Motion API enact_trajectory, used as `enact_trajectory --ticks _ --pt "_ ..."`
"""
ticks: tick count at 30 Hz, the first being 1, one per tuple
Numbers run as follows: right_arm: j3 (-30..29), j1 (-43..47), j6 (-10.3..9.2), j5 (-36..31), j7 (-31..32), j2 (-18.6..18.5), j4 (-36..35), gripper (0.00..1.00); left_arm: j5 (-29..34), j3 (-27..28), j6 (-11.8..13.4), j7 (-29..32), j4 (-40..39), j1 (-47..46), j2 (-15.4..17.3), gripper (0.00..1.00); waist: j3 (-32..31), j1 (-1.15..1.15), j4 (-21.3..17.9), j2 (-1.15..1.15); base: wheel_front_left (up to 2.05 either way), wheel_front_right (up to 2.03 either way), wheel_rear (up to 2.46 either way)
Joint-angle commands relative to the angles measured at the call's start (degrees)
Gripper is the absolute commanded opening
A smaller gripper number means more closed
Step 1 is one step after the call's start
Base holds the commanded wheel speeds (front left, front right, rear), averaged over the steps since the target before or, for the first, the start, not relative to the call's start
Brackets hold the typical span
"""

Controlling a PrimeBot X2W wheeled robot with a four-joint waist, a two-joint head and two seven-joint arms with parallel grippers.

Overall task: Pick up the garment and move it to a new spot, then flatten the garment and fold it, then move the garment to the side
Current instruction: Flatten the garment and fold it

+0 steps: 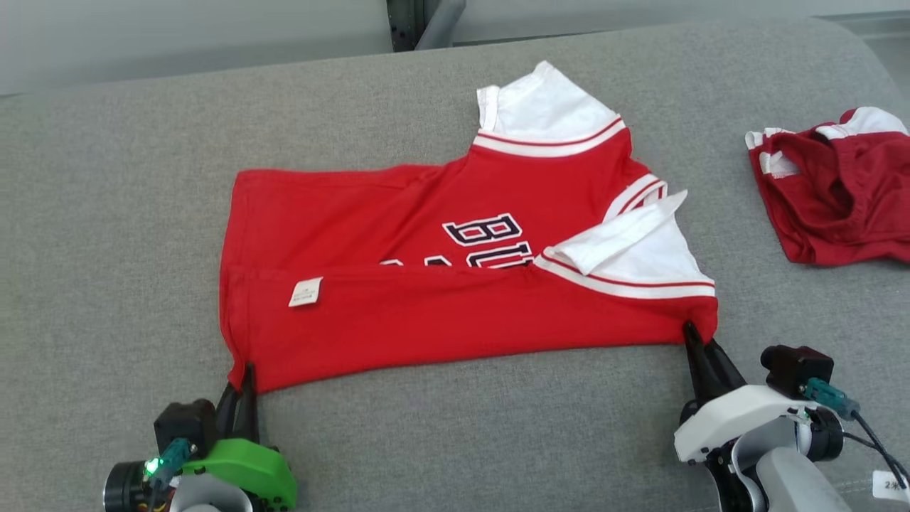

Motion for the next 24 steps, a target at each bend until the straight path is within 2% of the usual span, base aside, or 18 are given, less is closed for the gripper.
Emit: enact_trajectory --ticks 1,10,21,22,23,24 --pt "-0.2 1.5 -0.09 0.3 -0.1 -0.2 0.4 0.00 -0.4 0.5 0.0 0.1 0.2 1.6 0.3 0.00 -3.5 0.00 0.1 0.56 0.00 0.00 0.00" --pt "2.2 9.5 -0.10 1.7 -0.2 -1.0 1.2 0.00 -0.9 0.9 0.2 0.1 1.5 10.4 0.3 0.00 -12.5 0.00 0.7 0.56 0.00 0.00 0.00" --pt "3.6 16.8 -0.10 2.5 -0.2 -1.9 -2.0 0.00 -2.1 0.2 1.3 0.1 0.6 17.0 0.3 0.00 -13.7 0.00 1.1 0.56 0.00 0.00 0.00" --pt "3.2 16.9 -0.10 2.2 -0.2 -1.8 -2.4 0.21 -2.1 0.1 1.4 0.1 0.3 17.0 0.3 0.27 -13.5 0.00 1.2 0.56 0.00 0.00 0.00" --pt "2.8 16.9 -0.10 1.9 -0.2 -1.8 -2.7 0.76 -1.8 0.0 1.5 0.1 -0.4 16.9 0.3 0.83 -13.3 0.00 1.3 0.56 0.00 0.00 0.00" --pt "2.3 16.7 -0.10 1.6 -0.2 -1.7 -3.3 1.00 -1.4 -0.1 1.8 0.1 -1.5 16.7 0.3 1.00 -13.0 0.00 1.4 0.56 0.00 0.00 0.00"
